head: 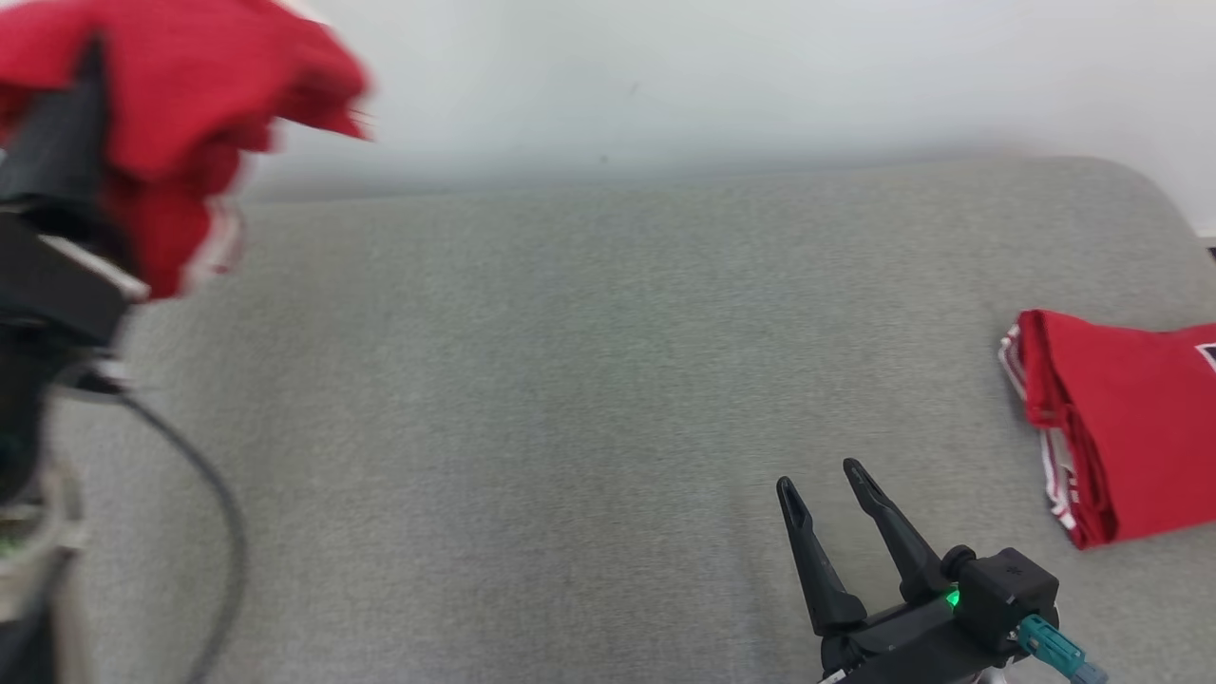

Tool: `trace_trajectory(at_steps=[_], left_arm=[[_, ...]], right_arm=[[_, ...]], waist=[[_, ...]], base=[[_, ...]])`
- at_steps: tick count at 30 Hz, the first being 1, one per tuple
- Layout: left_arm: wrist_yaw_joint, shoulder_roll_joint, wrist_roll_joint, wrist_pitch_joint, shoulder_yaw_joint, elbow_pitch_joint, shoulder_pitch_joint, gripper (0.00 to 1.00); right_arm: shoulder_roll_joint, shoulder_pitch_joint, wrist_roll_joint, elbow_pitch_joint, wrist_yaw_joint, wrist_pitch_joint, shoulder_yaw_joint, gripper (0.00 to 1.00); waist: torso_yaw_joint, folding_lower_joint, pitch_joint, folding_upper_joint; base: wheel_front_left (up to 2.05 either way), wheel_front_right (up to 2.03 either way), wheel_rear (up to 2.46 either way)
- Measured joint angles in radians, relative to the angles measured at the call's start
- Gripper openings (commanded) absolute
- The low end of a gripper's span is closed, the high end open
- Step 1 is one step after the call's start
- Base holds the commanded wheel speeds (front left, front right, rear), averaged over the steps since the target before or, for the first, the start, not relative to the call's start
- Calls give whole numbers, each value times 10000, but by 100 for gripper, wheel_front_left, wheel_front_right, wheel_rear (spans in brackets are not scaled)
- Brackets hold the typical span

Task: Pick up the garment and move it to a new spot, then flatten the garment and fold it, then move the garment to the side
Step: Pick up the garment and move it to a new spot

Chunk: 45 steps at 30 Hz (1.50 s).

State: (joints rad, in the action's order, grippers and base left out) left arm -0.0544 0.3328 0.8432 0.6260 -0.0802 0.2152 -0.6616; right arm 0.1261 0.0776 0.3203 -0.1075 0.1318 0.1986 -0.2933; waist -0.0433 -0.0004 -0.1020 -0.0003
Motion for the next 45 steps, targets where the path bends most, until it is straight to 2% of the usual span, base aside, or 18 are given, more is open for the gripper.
trace_trajectory(at_steps=[5,11,15,20,21,22,25,28,32,37,41,45], left_arm=[[107,-1225,-236,-422,1400,184,567,0],[295,-2188,-508,-1108,2638,-1363,2313,0],[472,-2489,-531,-1626,3116,-2443,2790,0],[527,-2497,-1839,-2671,3960,-4606,2972,0],[531,-2508,-2042,-2872,4111,-4964,2992,39],[527,-2543,-2150,-3066,4207,-5300,3036,100],[504,-2629,-2243,-3499,4435,-6042,3139,100],[554,-2736,-2113,-4245,4498,-6182,3141,100],[867,-2778,-1666,-5676,4405,-5735,3266,100],[1066,-2773,-1720,-7248,4362,-4951,3896,100],[961,-2596,-1925,-8163,4109,-4485,4560,100],[625,-2454,-2094,-8707,3486,-4042,5237,100]], right_arm=[[-35,-66,35,31,0,-61,-92,100],[-65,-100,54,82,0,-134,-169,100],[-63,-137,54,119,0,-134,-77,100],[-73,-167,54,192,0,-136,38,100],[-75,-175,54,196,0,-134,52,100],[-81,-185,54,199,0,-134,67,100],[-94,-248,54,213,0,-127,180,100],[-98,-444,52,209,0,-121,372,100],[-102,-635,50,222,0,-140,560,100],[-31,-884,27,322,0,-240,786,100],[-4,-1063,-33,474,0,-334,999,100],[8,-1214,-58,558,0,-393,1304,100]], waist=[[-605,2,261,1],[-1528,4,336,2],[-1999,3,313,2],[-2707,4,200,1],[-2827,4,173,2],[-2937,4,145,2],[-3164,4,57,2],[-3127,4,11,3],[-2863,5,35,3],[-2327,4,251,3],[-1814,4,482,2],[-1286,4,690,2]], base=[[0,0,0],[0,0,0],[0,0,0],[0,0,0],[0,0,0],[0,0,0],[0,0,0],[0,0,0],[0,0,0],[0,0,0],[0,0,0],[0,0,0]])
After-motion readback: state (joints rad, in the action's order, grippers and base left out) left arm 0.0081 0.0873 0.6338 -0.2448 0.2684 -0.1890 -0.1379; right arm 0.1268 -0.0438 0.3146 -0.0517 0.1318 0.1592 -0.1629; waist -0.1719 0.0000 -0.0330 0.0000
